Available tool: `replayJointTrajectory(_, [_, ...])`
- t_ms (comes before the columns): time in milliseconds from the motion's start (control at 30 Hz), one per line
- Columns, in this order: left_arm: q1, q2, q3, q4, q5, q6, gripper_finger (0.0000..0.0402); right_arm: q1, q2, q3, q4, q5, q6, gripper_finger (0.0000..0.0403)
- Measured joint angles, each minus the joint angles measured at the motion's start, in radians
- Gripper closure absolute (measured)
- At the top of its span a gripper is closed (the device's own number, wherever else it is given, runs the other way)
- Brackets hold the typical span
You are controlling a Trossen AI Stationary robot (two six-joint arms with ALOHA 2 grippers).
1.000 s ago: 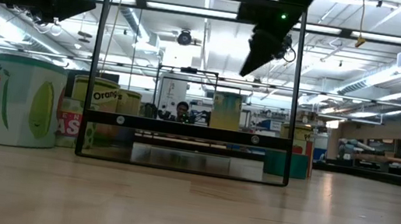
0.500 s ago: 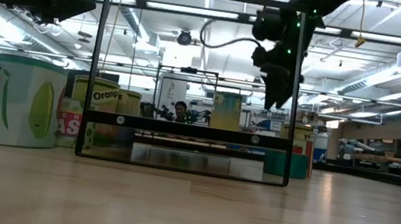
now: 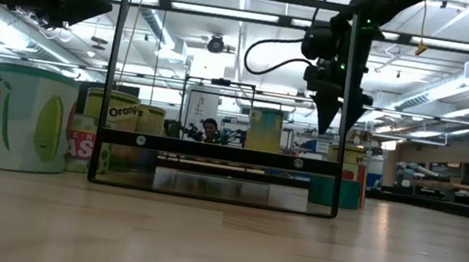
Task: Pick and place cans onto a shelf
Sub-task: Put the canned peas onto the shelf
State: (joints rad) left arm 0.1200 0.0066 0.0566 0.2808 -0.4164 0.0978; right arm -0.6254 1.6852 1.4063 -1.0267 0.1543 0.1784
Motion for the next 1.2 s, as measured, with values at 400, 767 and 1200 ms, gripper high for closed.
replayJointTrajectory(400, [0.000,0.000,0.000,-0.003,0.000,0.000,0.0006,0.005,0.100,-0.002,-0.035,-0.010,0.013,0.0004])
replayJointTrajectory(767, [0.000,0.000,0.000,-0.003,0.000,0.000,0.0006,0.004,0.114,-0.002,-0.070,-0.019,0.030,0.0004])
replayJointTrajectory(1200, [0.000,0.000,0.000,-0.003,0.000,0.000,0.0006,0.003,0.114,-0.068,-0.048,-0.019,0.011,0.0053])
